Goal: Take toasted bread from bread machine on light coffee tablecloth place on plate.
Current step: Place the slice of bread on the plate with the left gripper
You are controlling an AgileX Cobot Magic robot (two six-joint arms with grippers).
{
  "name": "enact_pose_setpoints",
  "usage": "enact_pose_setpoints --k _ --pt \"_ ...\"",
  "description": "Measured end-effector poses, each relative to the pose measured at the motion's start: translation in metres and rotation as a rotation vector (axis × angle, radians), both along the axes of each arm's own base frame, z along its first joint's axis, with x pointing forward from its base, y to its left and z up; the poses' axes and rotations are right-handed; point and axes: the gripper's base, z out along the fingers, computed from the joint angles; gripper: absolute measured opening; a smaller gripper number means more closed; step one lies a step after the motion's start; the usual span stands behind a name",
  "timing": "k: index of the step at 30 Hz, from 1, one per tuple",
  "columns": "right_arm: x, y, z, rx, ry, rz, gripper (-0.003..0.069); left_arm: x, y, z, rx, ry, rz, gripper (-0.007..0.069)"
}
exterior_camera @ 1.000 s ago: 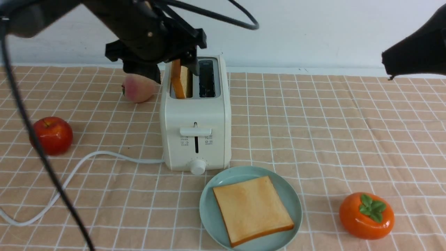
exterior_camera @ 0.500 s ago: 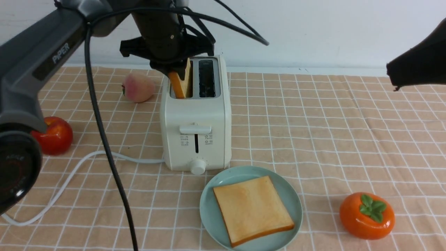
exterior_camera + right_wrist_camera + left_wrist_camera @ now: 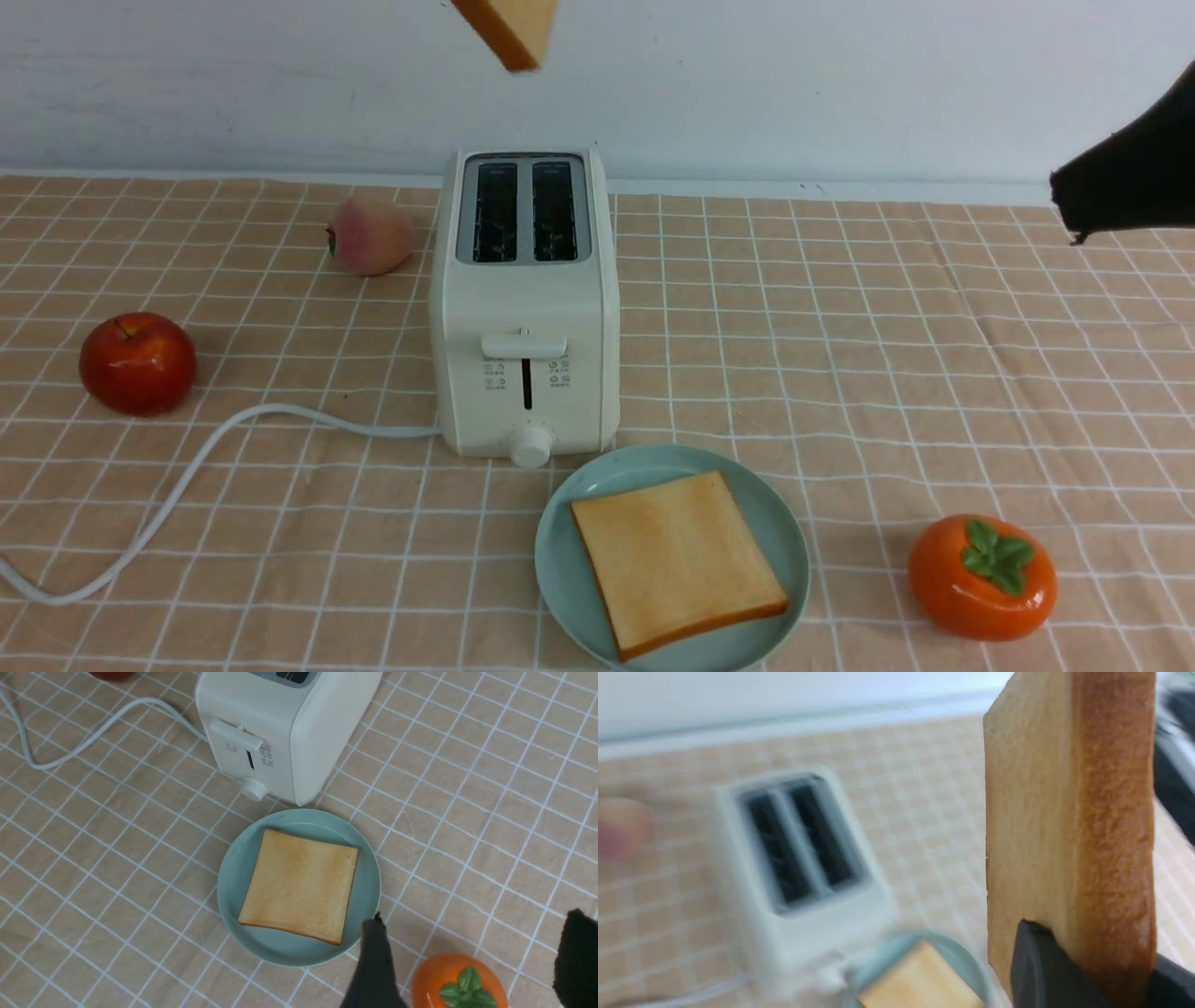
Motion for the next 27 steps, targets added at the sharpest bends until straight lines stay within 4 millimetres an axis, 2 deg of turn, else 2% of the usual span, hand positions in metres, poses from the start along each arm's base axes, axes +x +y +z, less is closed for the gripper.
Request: enact_pose_setpoints --k 2,5,6,7,9,13,16,21,24,27 --pt "0.000 0.000 0.000 0.000 0.000 0.000 0.0486 -0.009 -0.008 -0.020 -0.037 0.080 -0.121 0.0094" --pt "0.000 0.000 0.000 -0.001 0.002 0.000 0.0486 -0.013 -0.025 -0.083 -0.108 0.264 -0.309 0.0094" --pt "0.000 0.000 0.000 -0.001 0.002 0.000 0.0486 -0.013 -0.026 -0.088 -0.110 0.265 -0.323 0.0094" --pt "0.000 0.000 0.000 0.000 0.004 0.002 0.0486 -0.011 -0.032 -0.126 -0.162 0.347 -0.352 0.0094" --pt "-0.001 0.001 0.000 0.005 0.006 0.005 0.0486 -0.007 -0.039 -0.166 -0.253 0.401 -0.332 0.0094" --pt "-0.001 0.001 0.000 0.012 0.008 0.008 0.0486 0.002 -0.044 -0.240 -0.336 0.437 -0.154 0.0094" --pt "-0.001 0.002 0.000 0.016 0.010 0.010 0.0486 0.009 -0.045 -0.279 -0.315 0.419 -0.026 0.0094" --pt "-0.001 0.002 0.000 0.018 0.010 0.011 0.0486 0.018 -0.054 -0.305 -0.295 0.433 0.033 0.0094" --pt "-0.001 0.002 0.000 0.018 0.010 0.011 0.0486 0.025 -0.056 -0.322 -0.281 0.455 0.129 0.0094" --pt "-0.001 0.002 0.000 0.018 0.010 0.011 0.0486 0.030 -0.055 -0.331 -0.251 0.458 0.177 0.0139"
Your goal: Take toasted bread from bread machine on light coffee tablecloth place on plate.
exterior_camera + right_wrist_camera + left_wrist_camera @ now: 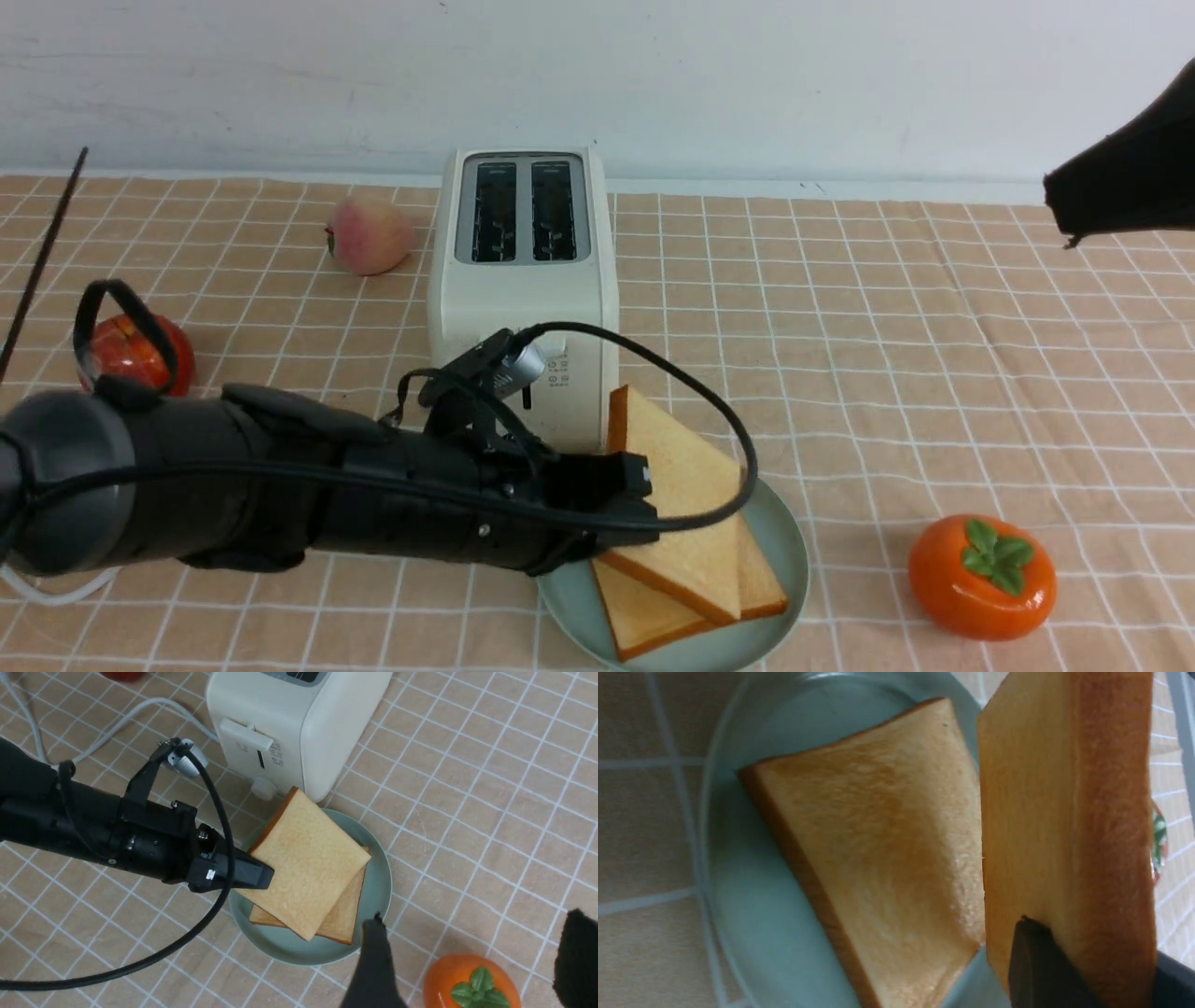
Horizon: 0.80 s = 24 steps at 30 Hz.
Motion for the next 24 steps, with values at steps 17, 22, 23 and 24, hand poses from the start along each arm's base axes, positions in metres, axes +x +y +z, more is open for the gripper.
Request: enact_pose_setpoints --k 17,22,23,24 --pt "-0.002 0.000 -0.002 0.002 0.031 -0.003 0.0486 -0.006 0.061 0.010 0.341 0.166 -0.132 0.0647" --pt "-0.002 -0.001 -0.003 -0.003 0.045 -0.015 0.0484 -0.014 0.108 0.042 0.536 0.303 0.017 0.0576" --pt "-0.002 -0.002 -0.005 -0.004 0.055 -0.027 0.0484 -0.019 0.111 0.049 0.547 0.301 0.025 0.0559" --pt "-0.002 -0.002 -0.005 -0.006 0.058 -0.036 0.0482 -0.020 0.111 0.050 0.548 0.300 0.026 0.0554"
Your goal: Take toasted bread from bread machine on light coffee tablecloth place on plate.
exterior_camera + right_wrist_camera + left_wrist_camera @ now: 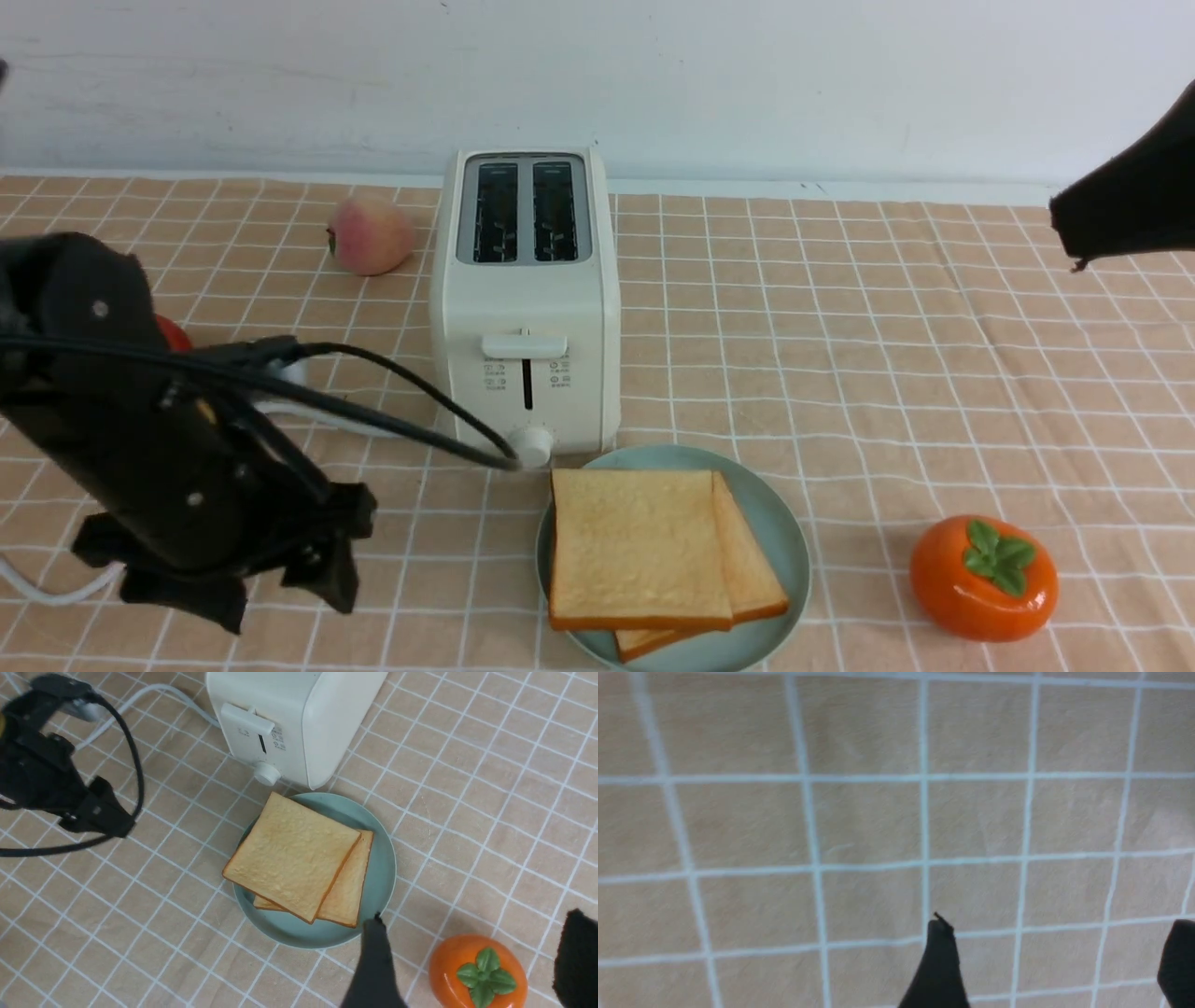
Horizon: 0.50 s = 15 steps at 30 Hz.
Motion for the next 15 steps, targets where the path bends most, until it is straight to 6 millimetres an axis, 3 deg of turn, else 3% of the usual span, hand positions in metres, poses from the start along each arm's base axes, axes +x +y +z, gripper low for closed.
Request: enact_pose_setpoints --k 3,7,9,10,11,12,13,15 --pt "-0.003 -0.011 -0.020 -0.039 0.033 -0.130 0.0439 -0.026 0.003 0.027 -0.045 -0.064 -0.009 0.0459" --pt "-0.013 -0.029 -0.054 -0.064 -0.041 -0.284 0.0293 -0.062 0.006 0.049 -0.134 -0.177 -0.048 0.0307" --pt "-0.019 -0.034 -0.066 -0.055 -0.075 -0.312 0.0227 -0.074 0.006 0.053 -0.166 -0.207 -0.054 0.0262" --pt "-0.028 -0.038 -0.084 -0.030 -0.125 -0.334 0.0118 -0.088 0.005 0.055 -0.202 -0.239 -0.076 0.0175" --pt "-0.038 -0.042 -0.099 -0.019 -0.139 -0.339 0.0058 -0.097 0.004 0.055 -0.217 -0.255 -0.098 0.0134" --pt "-0.040 -0.043 -0.098 -0.013 -0.147 -0.340 0.0058 -0.099 0.004 0.055 -0.220 -0.257 -0.101 0.0134" --pt "-0.054 -0.047 -0.122 0.002 -0.170 -0.340 -0.0006 -0.113 0.001 0.052 -0.229 -0.273 -0.154 0.0059" --pt "-0.071 -0.052 -0.145 0.019 -0.176 -0.346 -0.0018 -0.125 -0.001 0.049 -0.235 -0.277 -0.201 0.0008"
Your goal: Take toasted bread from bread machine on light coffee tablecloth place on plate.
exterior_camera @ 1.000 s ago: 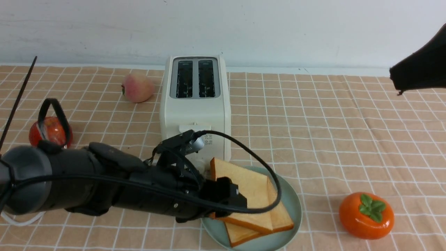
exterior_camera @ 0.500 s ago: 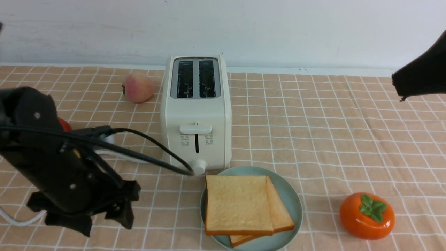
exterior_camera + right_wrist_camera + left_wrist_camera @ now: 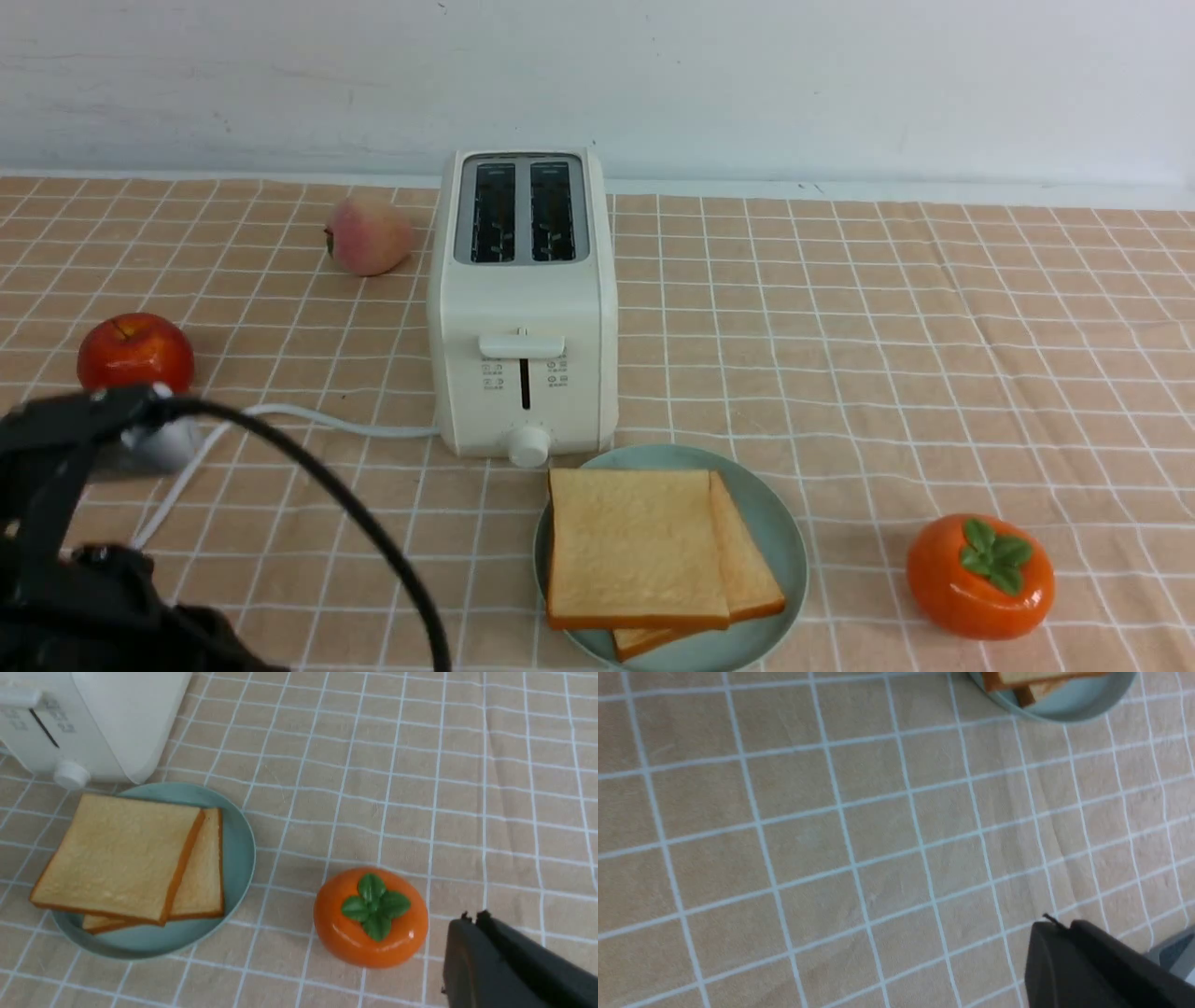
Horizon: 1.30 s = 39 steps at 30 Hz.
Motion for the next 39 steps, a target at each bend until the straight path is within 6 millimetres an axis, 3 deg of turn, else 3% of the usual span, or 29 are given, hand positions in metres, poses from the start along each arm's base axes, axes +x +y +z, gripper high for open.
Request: enact_pose_setpoints --k 7,9,13,21,34,39 --pt "-0.044 -0.015 -0.075 0.060 0.001 -0.039 -0.0018 -0.042 0.010 0.007 -0.065 -0.050 0.014 -0.0014" --pt "-0.047 -0.016 -0.084 0.069 -0.049 -0.034 -0.0018 -0.052 0.015 0.012 -0.093 -0.093 0.031 -0.0014" --pt "-0.048 -0.017 -0.082 0.092 -0.196 -0.018 -0.0017 -0.078 0.025 0.022 -0.148 -0.199 0.048 -0.0014" --pt "-0.047 -0.017 -0.081 0.087 -0.237 -0.012 -0.0014 -0.107 0.037 0.027 -0.191 -0.321 0.042 -0.0014" --pt "-0.047 -0.017 -0.082 0.085 -0.238 -0.012 -0.0008 -0.109 0.038 0.027 -0.185 -0.329 0.040 -0.0014" --pt "-0.047 -0.017 -0.082 0.084 -0.238 -0.011 -0.0003 -0.095 0.051 0.025 0.012 -0.555 0.047 -0.0014"
